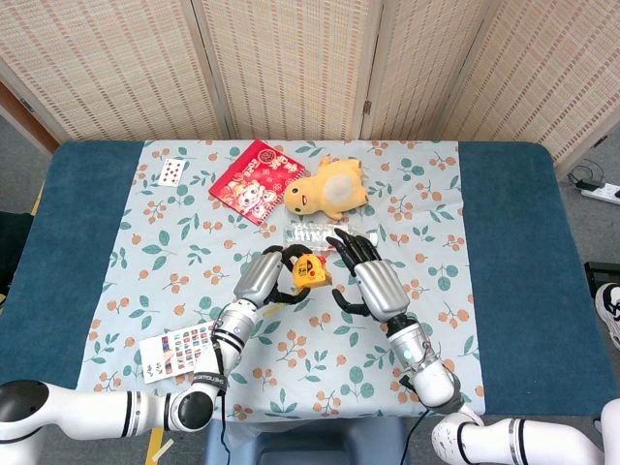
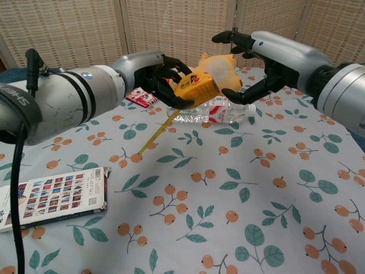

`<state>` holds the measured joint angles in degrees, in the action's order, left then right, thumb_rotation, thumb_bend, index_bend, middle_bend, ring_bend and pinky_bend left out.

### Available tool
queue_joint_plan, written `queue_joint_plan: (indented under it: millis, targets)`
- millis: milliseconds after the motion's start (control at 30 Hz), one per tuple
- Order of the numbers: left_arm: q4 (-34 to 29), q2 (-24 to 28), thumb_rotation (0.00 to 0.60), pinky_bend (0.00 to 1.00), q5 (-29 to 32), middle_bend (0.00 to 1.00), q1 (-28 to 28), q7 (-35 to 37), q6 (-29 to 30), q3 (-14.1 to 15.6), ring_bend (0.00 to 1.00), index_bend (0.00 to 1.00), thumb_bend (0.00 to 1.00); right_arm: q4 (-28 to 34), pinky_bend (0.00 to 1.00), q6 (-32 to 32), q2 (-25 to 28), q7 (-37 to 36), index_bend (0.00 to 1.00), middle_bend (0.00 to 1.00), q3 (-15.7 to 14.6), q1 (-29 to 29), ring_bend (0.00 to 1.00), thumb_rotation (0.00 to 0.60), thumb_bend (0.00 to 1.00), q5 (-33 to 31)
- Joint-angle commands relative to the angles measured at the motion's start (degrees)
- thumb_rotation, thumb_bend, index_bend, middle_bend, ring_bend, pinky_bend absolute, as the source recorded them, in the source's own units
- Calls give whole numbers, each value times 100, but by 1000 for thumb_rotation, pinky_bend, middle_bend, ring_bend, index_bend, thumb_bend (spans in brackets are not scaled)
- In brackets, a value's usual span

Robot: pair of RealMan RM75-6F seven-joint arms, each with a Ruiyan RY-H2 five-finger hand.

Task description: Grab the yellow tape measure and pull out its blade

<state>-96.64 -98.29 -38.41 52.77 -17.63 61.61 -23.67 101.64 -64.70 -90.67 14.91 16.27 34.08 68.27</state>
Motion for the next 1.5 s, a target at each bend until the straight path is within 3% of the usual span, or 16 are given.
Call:
queue_joint_plan:
  millis: [33,667,1500]
  targets:
    - [-16,-4,600,150,12,467,12,-2,16,-1,430,534,385,-39,0,-12,-61,29,0,0,2,44,0,600,454,-41]
    - [-191,7,600,161,13,467,47,-21,167,33,430,534,385,-144,0,-223,-291,176,0,0,42,211,0,600,454,-179]
    - [126,-85,600,161,-160,467,-39,254,124,100,431,534,385,-142,0,-441,-174,168,0,0,182,200,0,600,454,-478]
